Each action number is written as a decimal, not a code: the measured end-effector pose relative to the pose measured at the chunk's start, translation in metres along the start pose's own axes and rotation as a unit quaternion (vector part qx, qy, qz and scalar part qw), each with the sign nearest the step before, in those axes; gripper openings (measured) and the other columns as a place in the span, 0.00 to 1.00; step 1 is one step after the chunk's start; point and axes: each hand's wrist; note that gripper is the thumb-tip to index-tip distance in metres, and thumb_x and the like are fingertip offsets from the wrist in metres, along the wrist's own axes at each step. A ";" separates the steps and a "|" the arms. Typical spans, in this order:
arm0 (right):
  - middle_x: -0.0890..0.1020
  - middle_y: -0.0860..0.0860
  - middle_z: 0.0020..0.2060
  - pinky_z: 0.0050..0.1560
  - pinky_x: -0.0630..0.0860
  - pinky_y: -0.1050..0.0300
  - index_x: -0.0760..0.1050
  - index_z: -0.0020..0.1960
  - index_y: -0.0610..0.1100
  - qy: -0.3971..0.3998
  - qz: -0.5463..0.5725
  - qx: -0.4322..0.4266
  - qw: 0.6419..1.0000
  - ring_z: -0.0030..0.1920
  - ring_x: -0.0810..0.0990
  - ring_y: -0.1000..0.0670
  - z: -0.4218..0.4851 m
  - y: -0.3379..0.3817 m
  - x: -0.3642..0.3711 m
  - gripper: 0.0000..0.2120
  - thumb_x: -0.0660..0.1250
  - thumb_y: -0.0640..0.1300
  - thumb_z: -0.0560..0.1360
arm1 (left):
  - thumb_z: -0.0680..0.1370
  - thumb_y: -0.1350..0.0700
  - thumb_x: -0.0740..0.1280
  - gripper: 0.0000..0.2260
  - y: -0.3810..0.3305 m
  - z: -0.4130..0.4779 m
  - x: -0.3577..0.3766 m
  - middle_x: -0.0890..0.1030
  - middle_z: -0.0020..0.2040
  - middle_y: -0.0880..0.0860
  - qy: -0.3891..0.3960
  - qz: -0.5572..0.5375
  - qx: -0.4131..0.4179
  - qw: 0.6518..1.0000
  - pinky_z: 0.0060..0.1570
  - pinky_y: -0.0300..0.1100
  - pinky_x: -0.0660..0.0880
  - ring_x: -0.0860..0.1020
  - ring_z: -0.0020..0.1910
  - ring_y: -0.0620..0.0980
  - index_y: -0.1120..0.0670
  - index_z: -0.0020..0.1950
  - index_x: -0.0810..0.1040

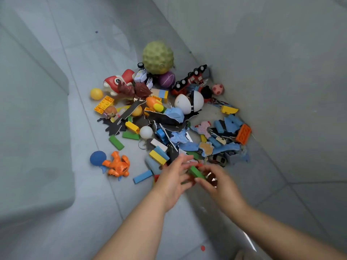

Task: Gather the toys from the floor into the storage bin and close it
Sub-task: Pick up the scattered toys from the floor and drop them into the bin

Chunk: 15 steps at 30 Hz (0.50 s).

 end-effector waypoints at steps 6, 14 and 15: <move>0.71 0.57 0.48 0.45 0.74 0.59 0.64 0.49 0.56 0.128 -0.065 -0.022 0.989 0.39 0.72 0.56 -0.055 0.002 -0.009 0.19 0.72 0.44 0.69 | 0.81 0.54 0.57 0.10 0.010 0.001 0.005 0.72 0.33 0.52 -0.036 -0.009 -0.026 0.999 0.38 0.43 0.76 0.71 0.31 0.47 0.54 0.46 0.75; 0.78 0.49 0.41 0.37 0.69 0.63 0.73 0.45 0.50 0.324 -0.205 -0.116 0.916 0.38 0.80 0.48 -0.107 -0.033 0.015 0.05 0.63 0.47 0.70 | 0.80 0.49 0.59 0.12 0.015 -0.008 0.005 0.74 0.37 0.51 0.013 0.018 -0.065 0.998 0.41 0.42 0.76 0.72 0.33 0.47 0.53 0.47 0.78; 0.78 0.50 0.37 0.35 0.68 0.64 0.74 0.41 0.49 0.308 -0.207 -0.127 0.920 0.34 0.79 0.49 -0.103 -0.033 0.018 0.03 0.62 0.46 0.69 | 0.80 0.49 0.59 0.12 0.014 -0.008 0.005 0.75 0.38 0.51 0.021 0.012 -0.062 0.998 0.42 0.43 0.76 0.72 0.34 0.47 0.53 0.47 0.78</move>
Point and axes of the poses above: each hand's wrist, its own z-axis towards the middle knuckle, its own x-axis out of the palm, y = z × x
